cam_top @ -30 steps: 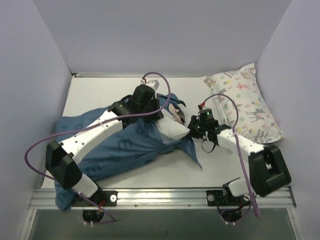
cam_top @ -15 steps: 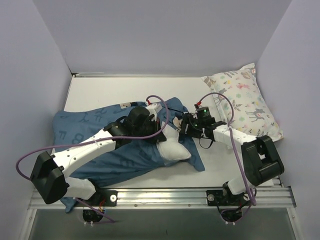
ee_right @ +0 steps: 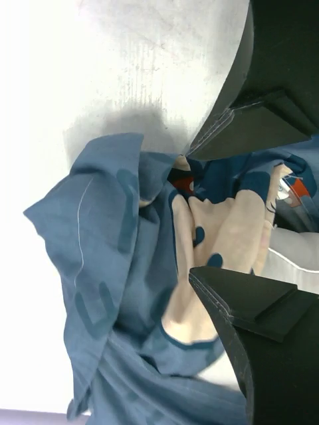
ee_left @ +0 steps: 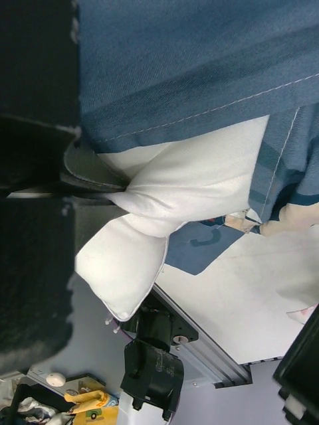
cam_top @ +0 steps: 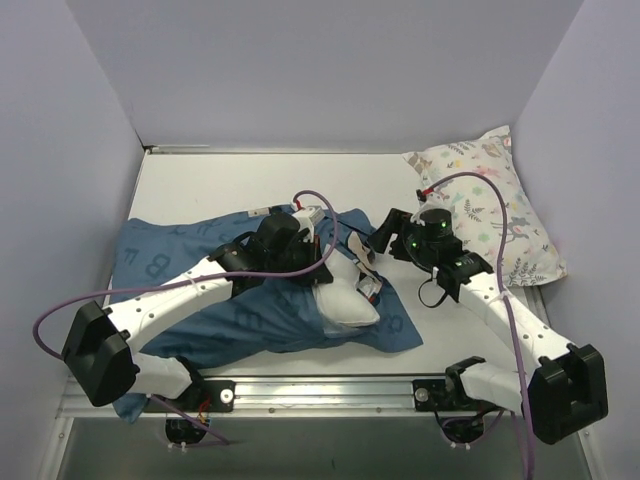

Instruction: Remove the pillowcase from the pillow

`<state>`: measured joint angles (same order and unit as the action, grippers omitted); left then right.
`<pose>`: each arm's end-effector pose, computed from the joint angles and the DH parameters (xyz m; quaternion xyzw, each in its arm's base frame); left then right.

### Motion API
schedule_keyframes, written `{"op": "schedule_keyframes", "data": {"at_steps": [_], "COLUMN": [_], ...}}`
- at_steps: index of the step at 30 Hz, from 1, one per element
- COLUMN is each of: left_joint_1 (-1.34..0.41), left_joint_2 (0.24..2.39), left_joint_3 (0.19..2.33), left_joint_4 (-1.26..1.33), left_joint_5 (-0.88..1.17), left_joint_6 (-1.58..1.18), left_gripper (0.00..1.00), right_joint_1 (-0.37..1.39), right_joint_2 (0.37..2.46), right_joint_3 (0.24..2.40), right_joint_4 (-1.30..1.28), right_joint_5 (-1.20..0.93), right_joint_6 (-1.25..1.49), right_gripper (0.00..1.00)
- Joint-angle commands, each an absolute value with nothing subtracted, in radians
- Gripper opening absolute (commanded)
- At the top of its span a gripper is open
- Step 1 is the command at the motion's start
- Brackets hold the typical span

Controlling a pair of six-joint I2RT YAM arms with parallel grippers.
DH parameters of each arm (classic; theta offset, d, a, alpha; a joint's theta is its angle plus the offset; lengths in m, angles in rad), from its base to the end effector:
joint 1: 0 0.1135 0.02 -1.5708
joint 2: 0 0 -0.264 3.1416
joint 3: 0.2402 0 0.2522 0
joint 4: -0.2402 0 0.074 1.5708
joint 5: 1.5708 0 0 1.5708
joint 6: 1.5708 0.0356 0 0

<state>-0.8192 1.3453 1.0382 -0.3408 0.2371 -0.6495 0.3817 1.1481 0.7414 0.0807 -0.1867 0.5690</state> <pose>0.1982 -0.2243 0.2884 0.1278 0.8815 -0.3749 0.2572 0.2422 0.1043 0.2776 0.0215 0.8105 0.3330 0.4814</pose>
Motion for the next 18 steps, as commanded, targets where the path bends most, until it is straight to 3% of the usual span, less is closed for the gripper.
{"op": "schedule_keyframes", "data": {"at_steps": [1,5,10,13,14,18], "left_joint_1": [-0.822,-0.822,-0.824,-0.825,-0.825,-0.841], "left_joint_2": [1.350,1.359,1.358,1.342,1.333,1.309], "left_joint_3": [1.086,1.098,1.112,1.115,1.114,1.121], "left_joint_4": [-0.333,-0.333,-0.340,-0.351,-0.353,-0.364], "left_joint_5": [0.264,0.267,0.275,0.276,0.281,0.324], "left_joint_6": [-0.637,-0.635,-0.634,-0.632,-0.630,-0.614], "left_gripper": [0.00,0.00,0.00,0.00,0.00,0.00], "right_joint_1": [0.416,0.523,0.584,0.580,0.568,0.474], "right_joint_2": [1.097,1.109,1.259,1.348,1.368,1.486], "right_joint_3": [0.744,0.784,0.886,0.943,0.957,1.044], "right_joint_4": [0.066,0.081,0.052,0.026,0.011,-0.034], "right_joint_5": [-0.173,-0.161,-0.106,-0.054,-0.028,0.032], "right_joint_6": [0.519,0.445,0.396,0.384,0.387,0.426], "right_gripper": [0.66,0.73,0.71,0.58,0.47,0.22]}}
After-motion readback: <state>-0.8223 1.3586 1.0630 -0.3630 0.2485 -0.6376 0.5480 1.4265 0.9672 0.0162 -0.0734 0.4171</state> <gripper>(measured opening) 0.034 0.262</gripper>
